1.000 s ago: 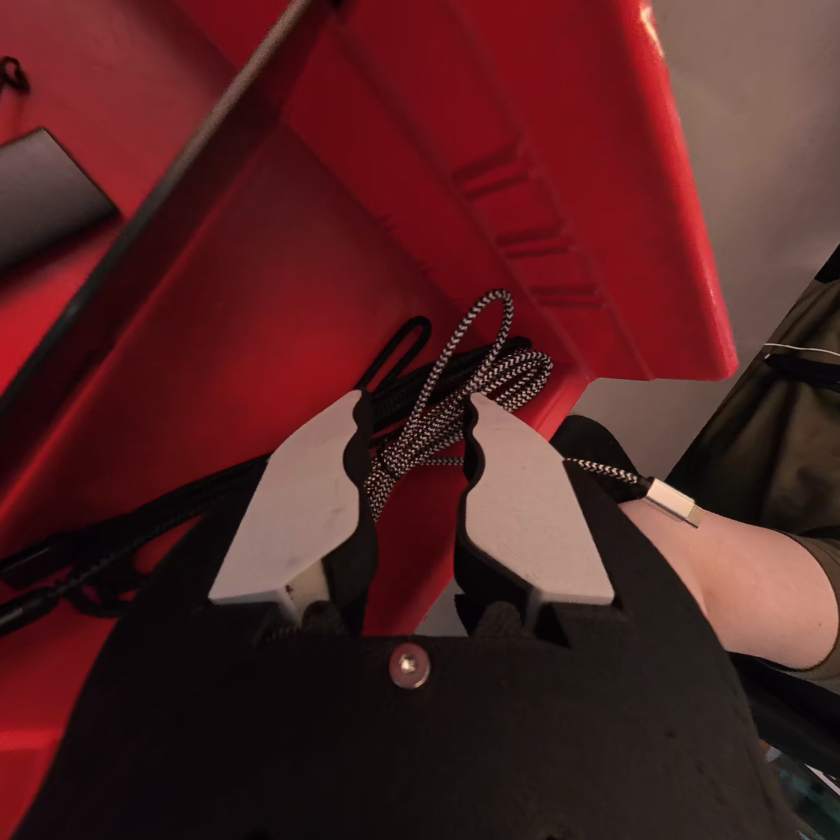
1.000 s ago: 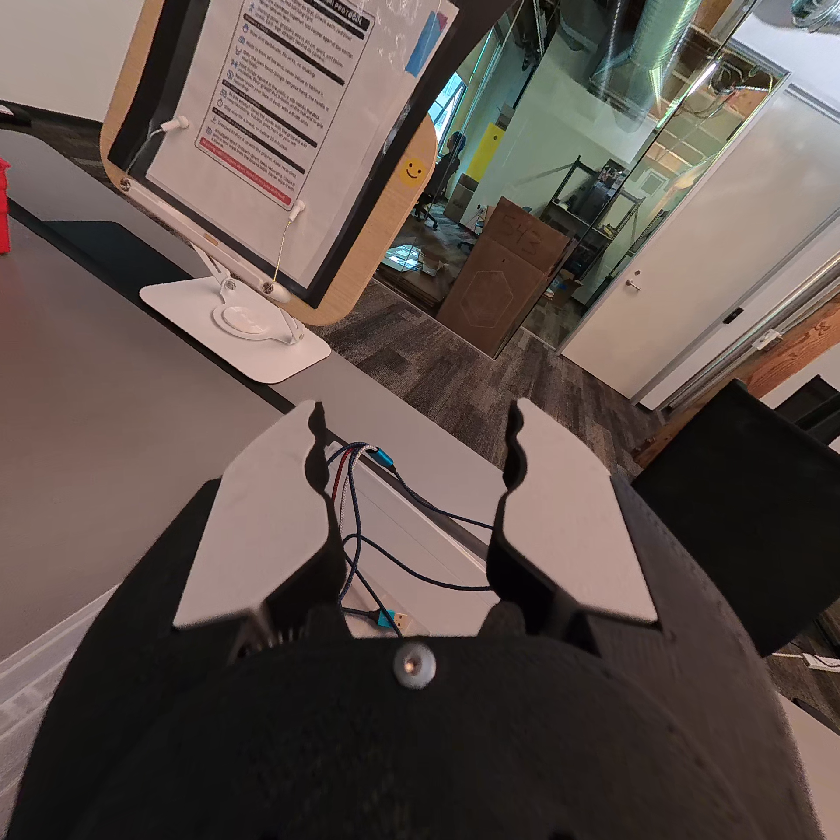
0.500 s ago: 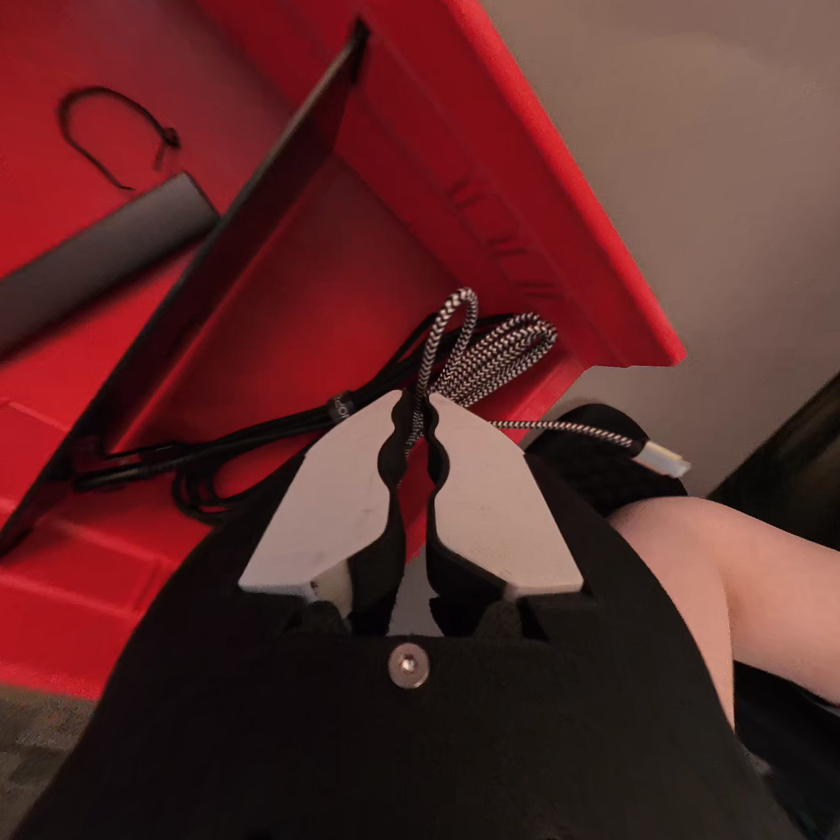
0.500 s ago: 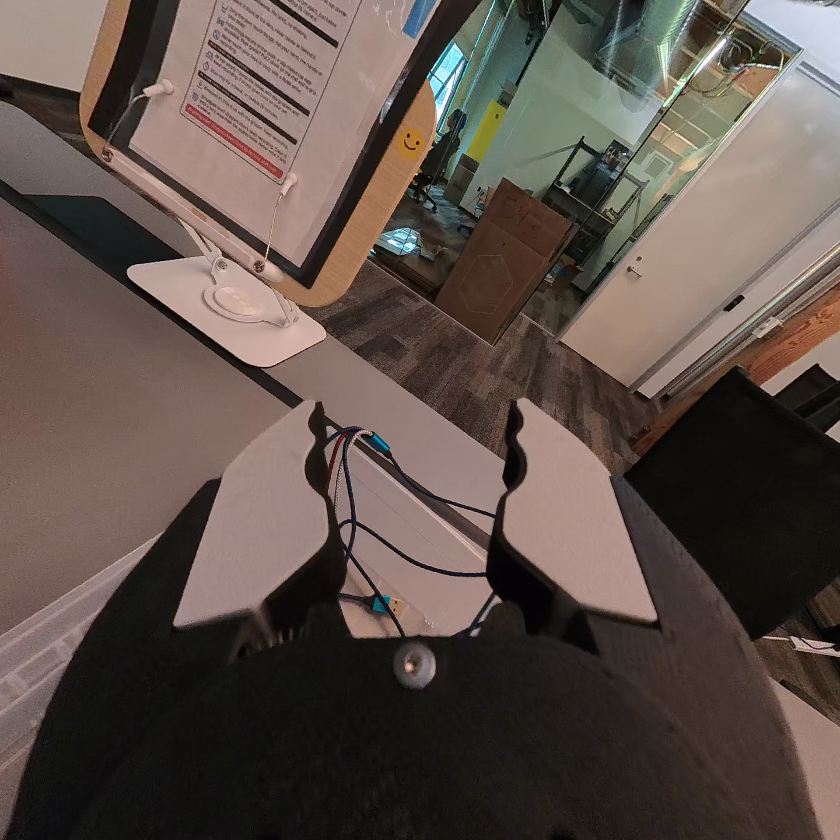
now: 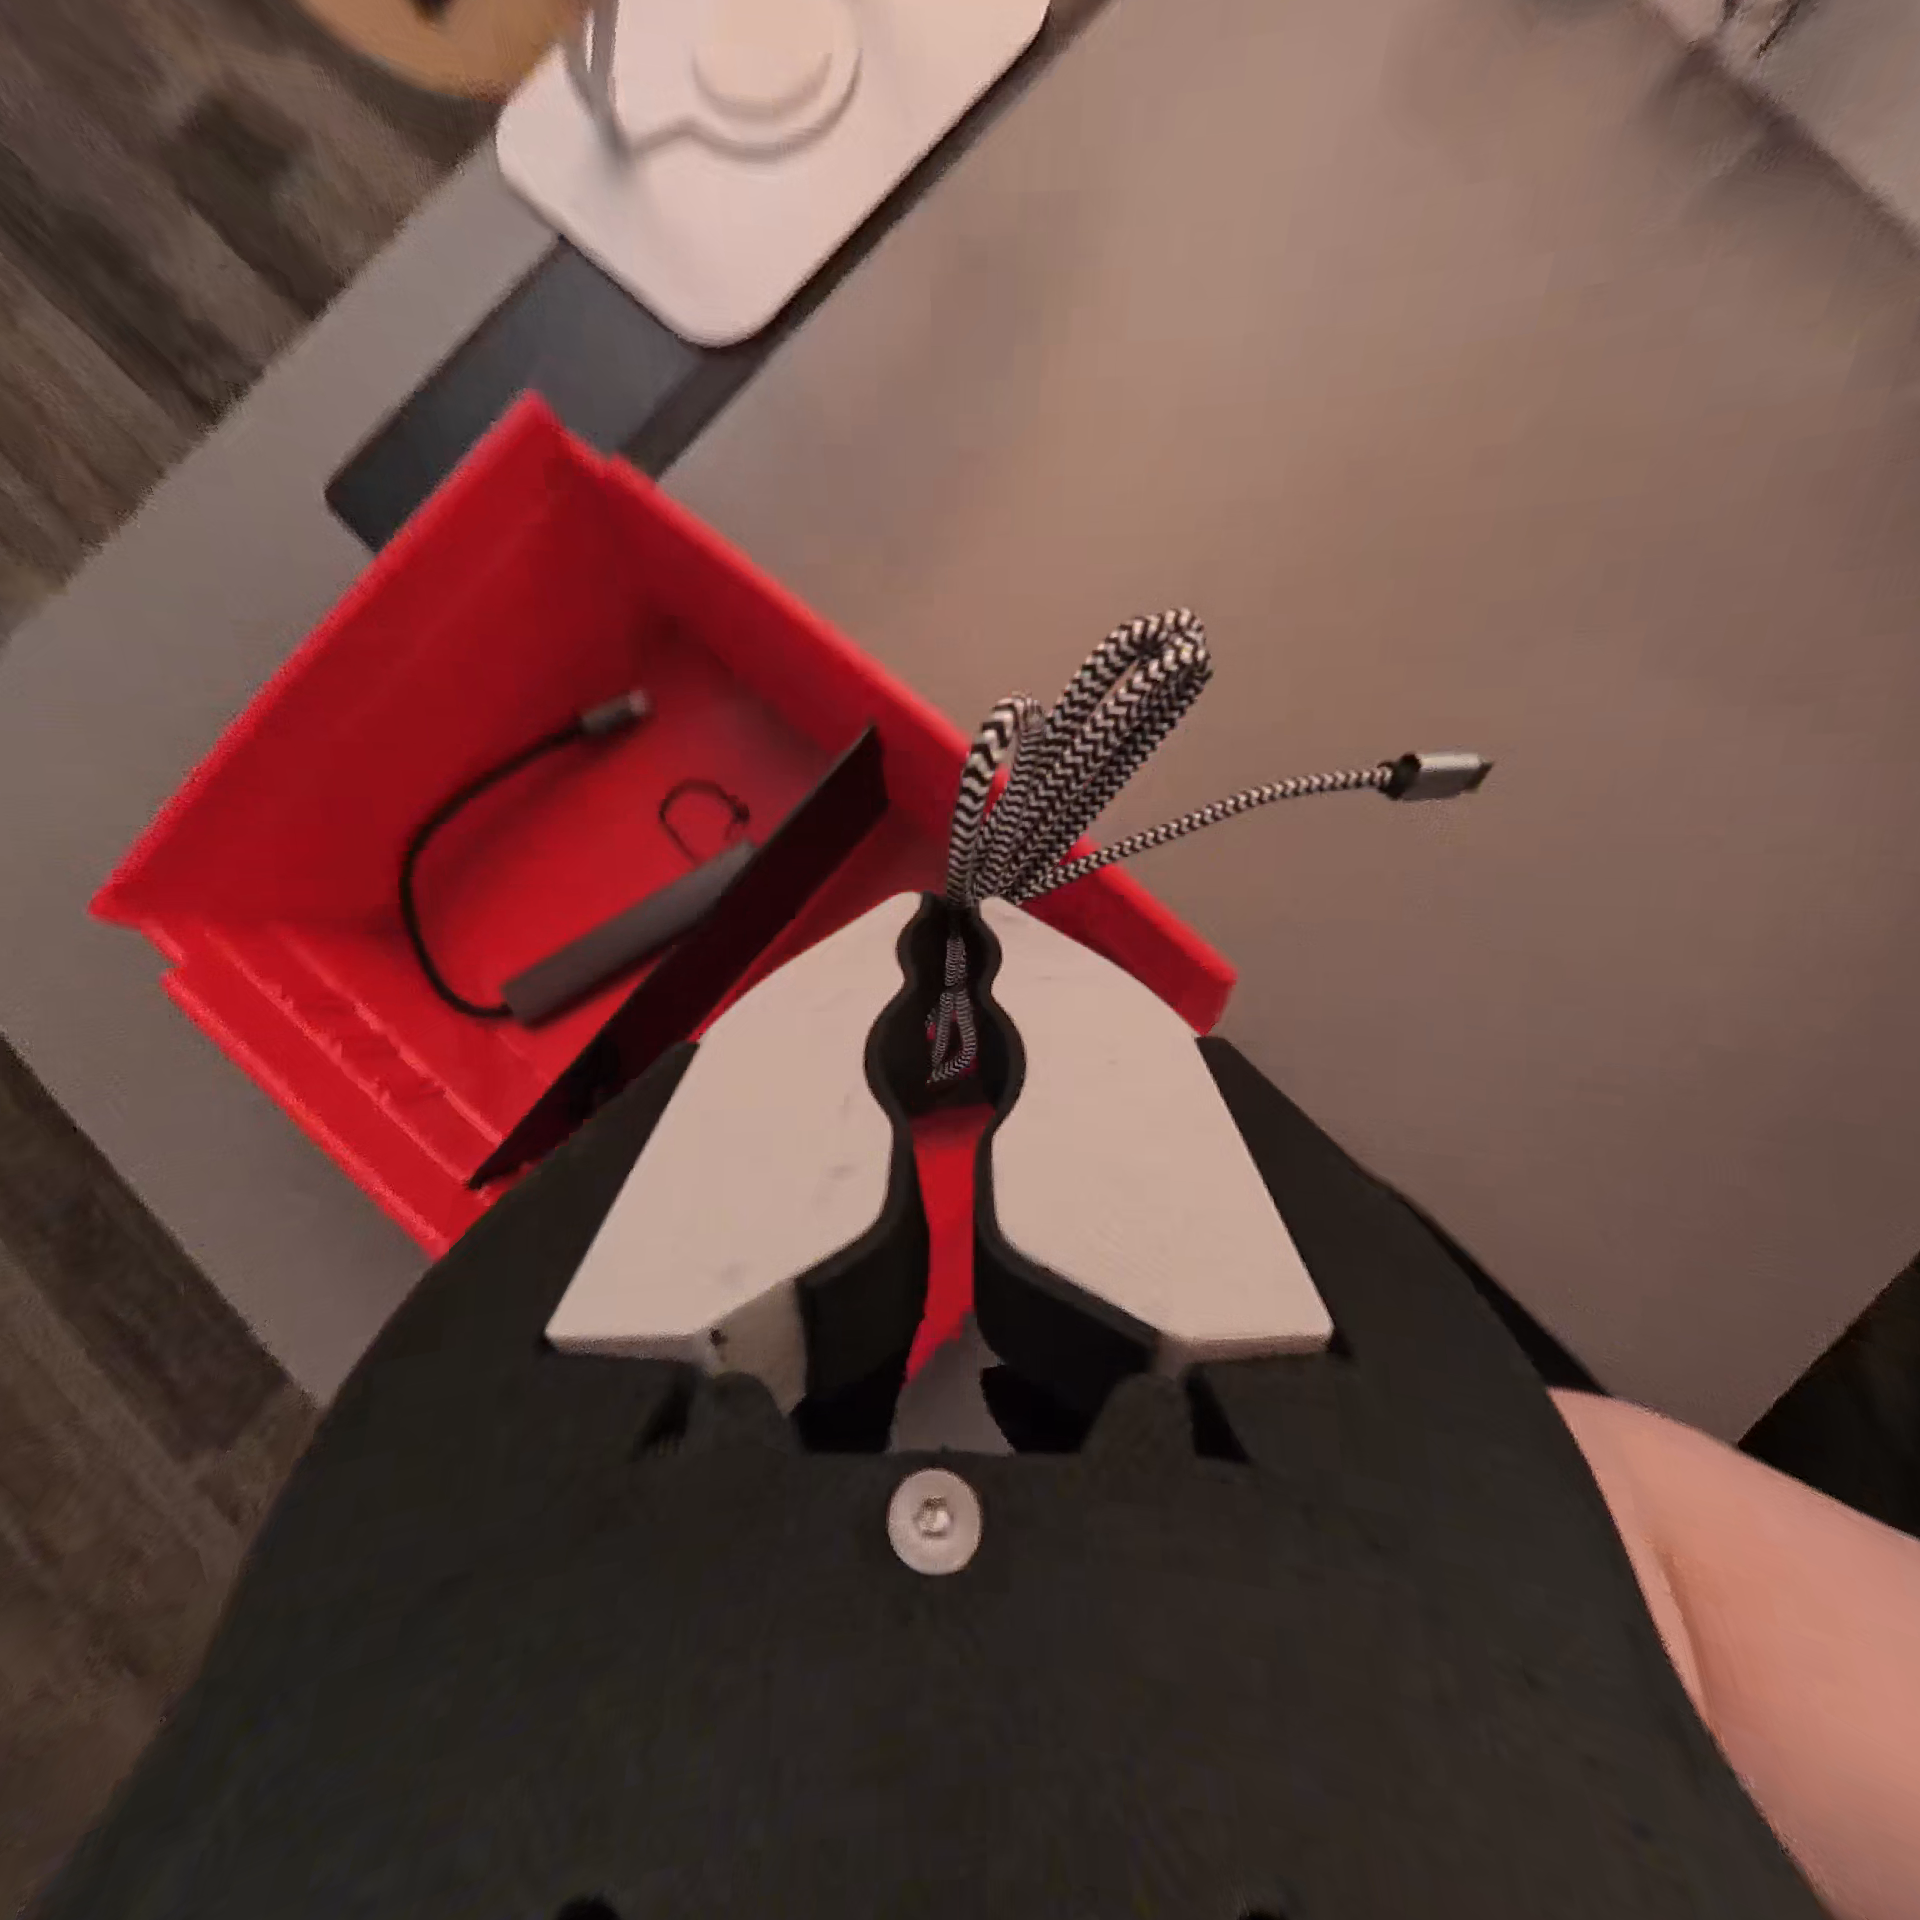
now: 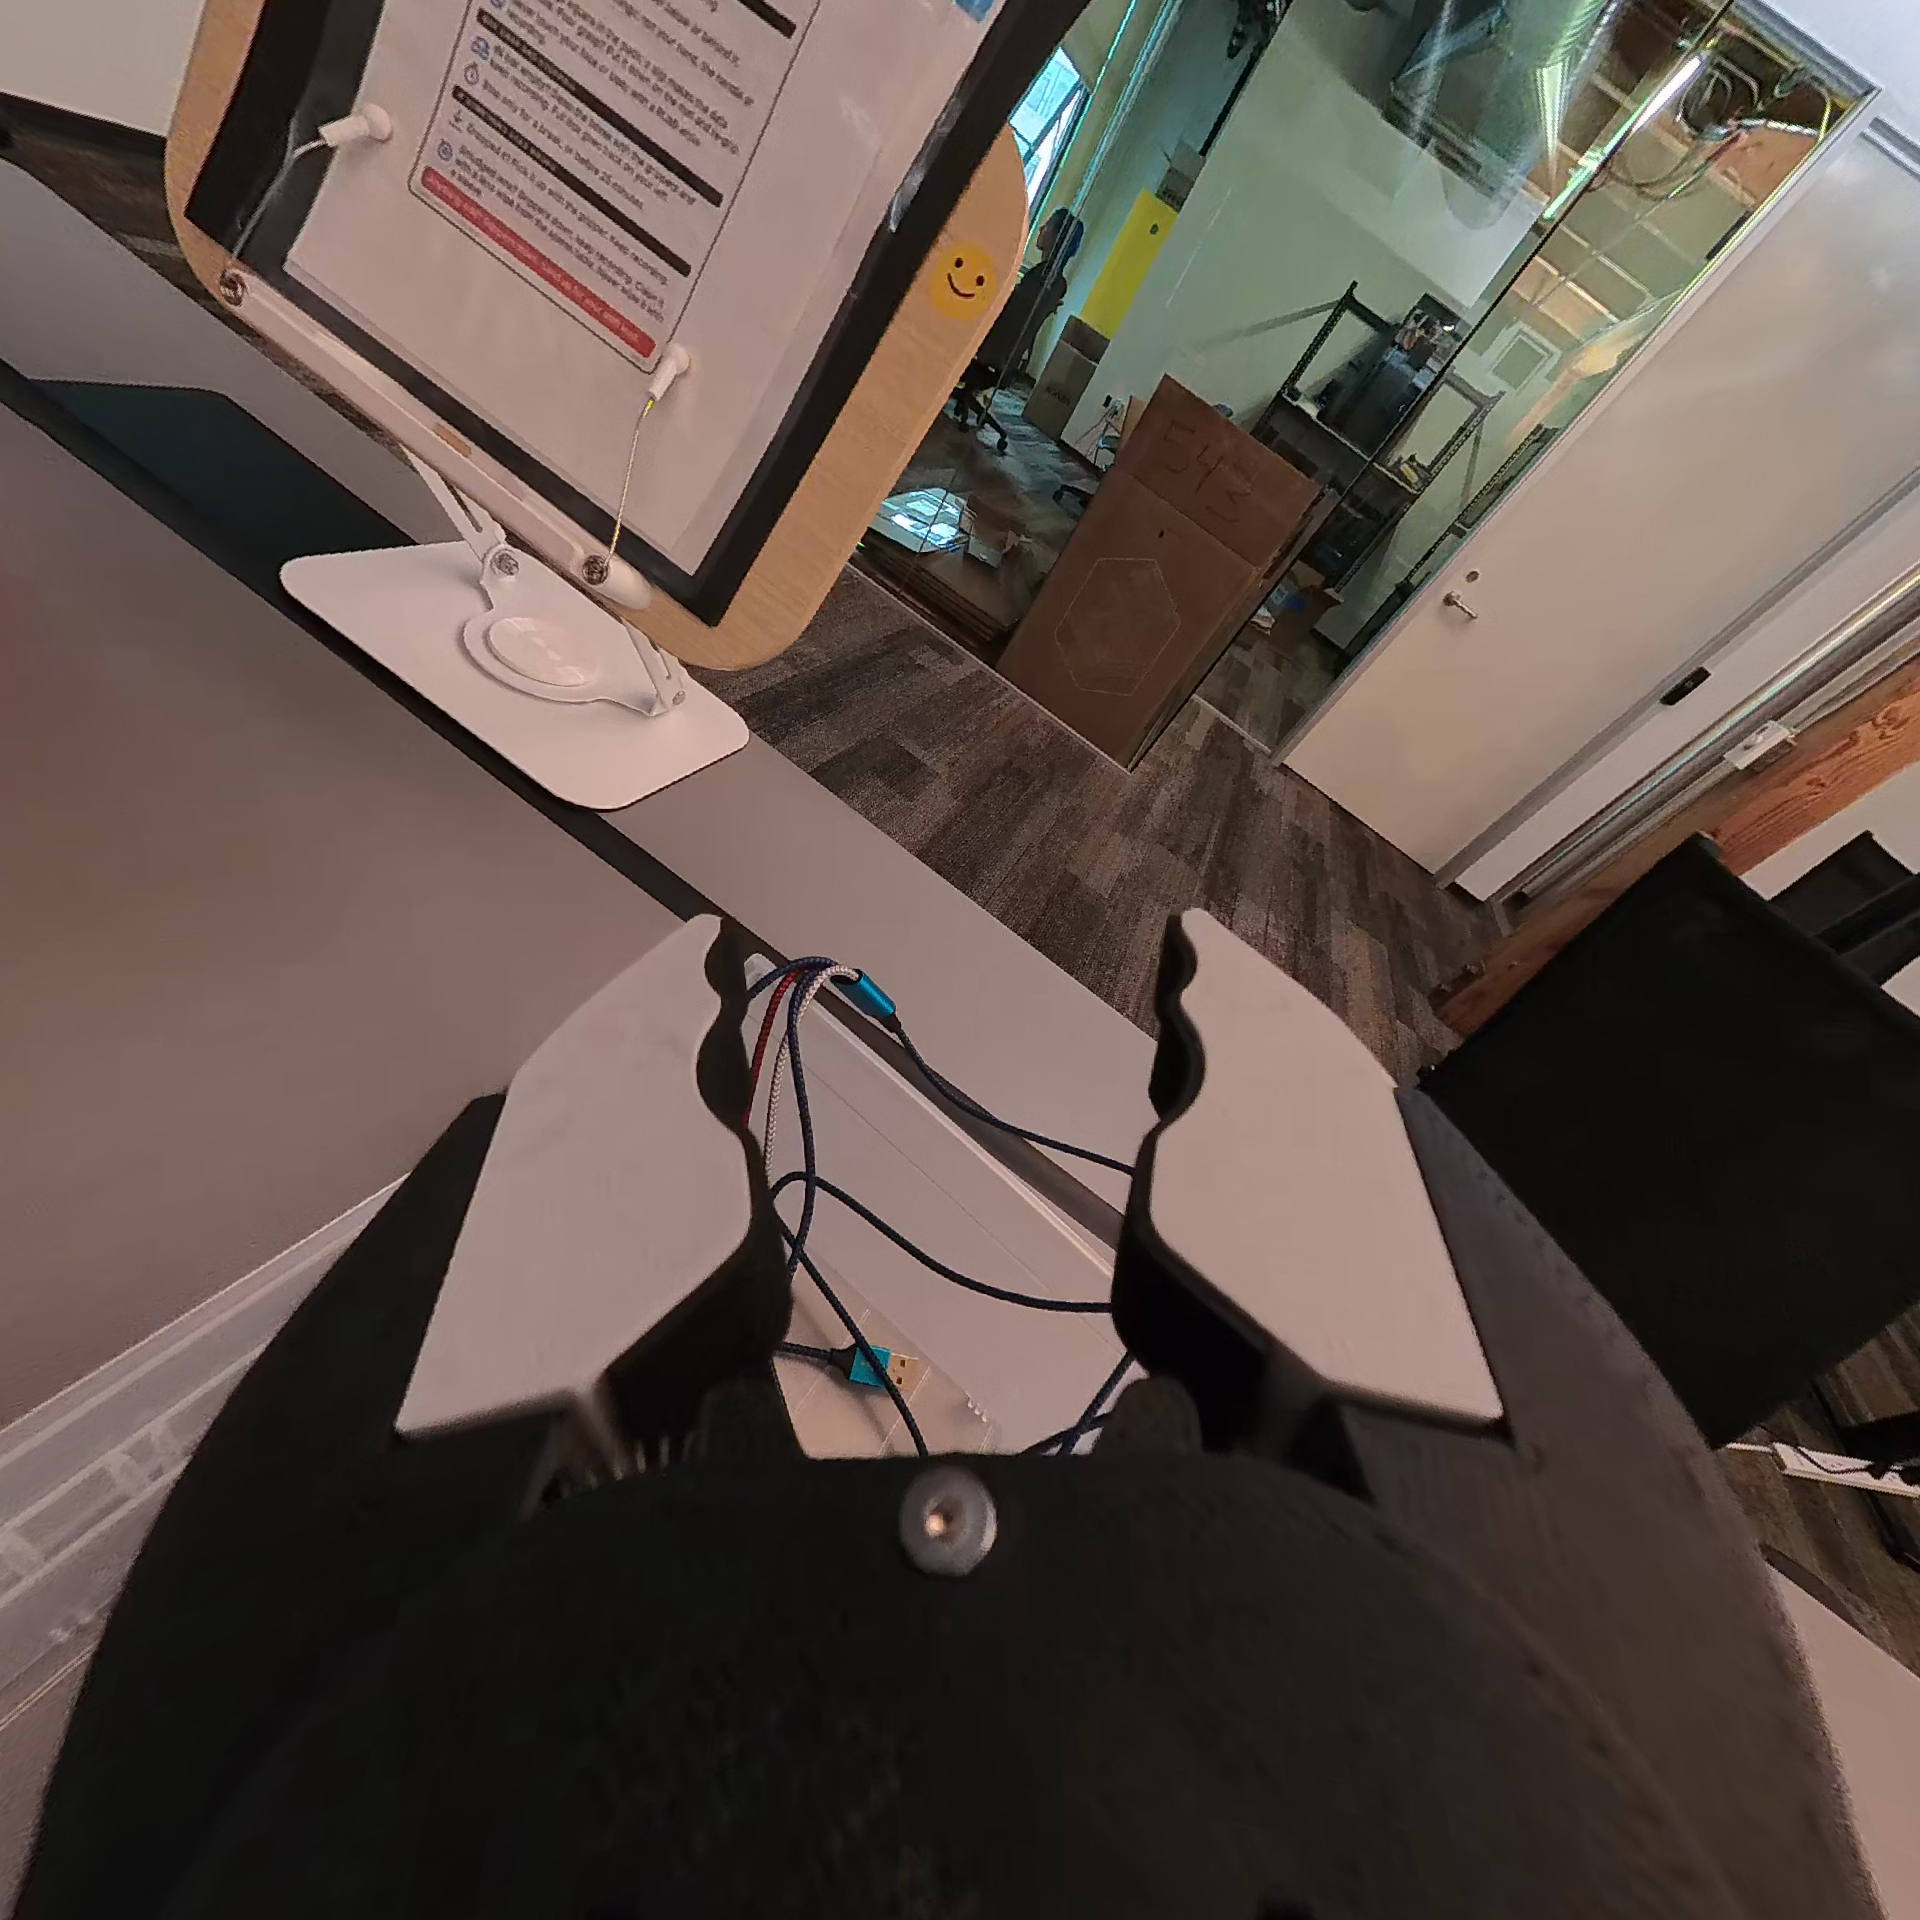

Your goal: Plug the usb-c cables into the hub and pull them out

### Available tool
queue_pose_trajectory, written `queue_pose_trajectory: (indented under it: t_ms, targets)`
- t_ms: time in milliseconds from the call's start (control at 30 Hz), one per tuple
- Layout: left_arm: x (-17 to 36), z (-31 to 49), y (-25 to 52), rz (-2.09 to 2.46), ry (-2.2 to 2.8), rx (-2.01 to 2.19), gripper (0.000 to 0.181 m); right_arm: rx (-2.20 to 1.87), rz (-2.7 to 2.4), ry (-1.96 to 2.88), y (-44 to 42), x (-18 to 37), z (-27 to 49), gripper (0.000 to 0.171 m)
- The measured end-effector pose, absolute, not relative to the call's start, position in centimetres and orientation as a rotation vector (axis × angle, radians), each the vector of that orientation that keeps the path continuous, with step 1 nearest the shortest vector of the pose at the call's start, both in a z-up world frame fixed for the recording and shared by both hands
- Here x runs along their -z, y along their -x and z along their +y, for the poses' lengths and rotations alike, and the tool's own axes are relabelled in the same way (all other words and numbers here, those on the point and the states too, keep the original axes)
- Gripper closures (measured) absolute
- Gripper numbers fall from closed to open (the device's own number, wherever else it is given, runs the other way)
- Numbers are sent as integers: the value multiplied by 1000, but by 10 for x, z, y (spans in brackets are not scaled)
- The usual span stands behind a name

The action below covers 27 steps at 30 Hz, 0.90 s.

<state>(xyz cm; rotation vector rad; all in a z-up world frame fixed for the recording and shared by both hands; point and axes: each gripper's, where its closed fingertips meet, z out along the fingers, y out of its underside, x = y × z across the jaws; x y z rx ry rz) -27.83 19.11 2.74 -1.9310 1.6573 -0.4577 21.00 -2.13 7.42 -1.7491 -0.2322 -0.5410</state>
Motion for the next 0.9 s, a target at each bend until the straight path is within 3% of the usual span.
queue_pose_trajectory:
  t_ms: [233, 600, 900]
  targets:
    - [-39, 116, 196, 1880, 1718, 626, 179, 552, -244, 1761, -209, -72, -20, 94]
    - [73, 35, 76, 2312, 1607, 670, 179, 557, -237, 1774, -215, -68, -22, 94]
    - [126, -4, 40, 2399, 1534, 724, 179, 565, -238, 1795, -218, -63, -22, 94]
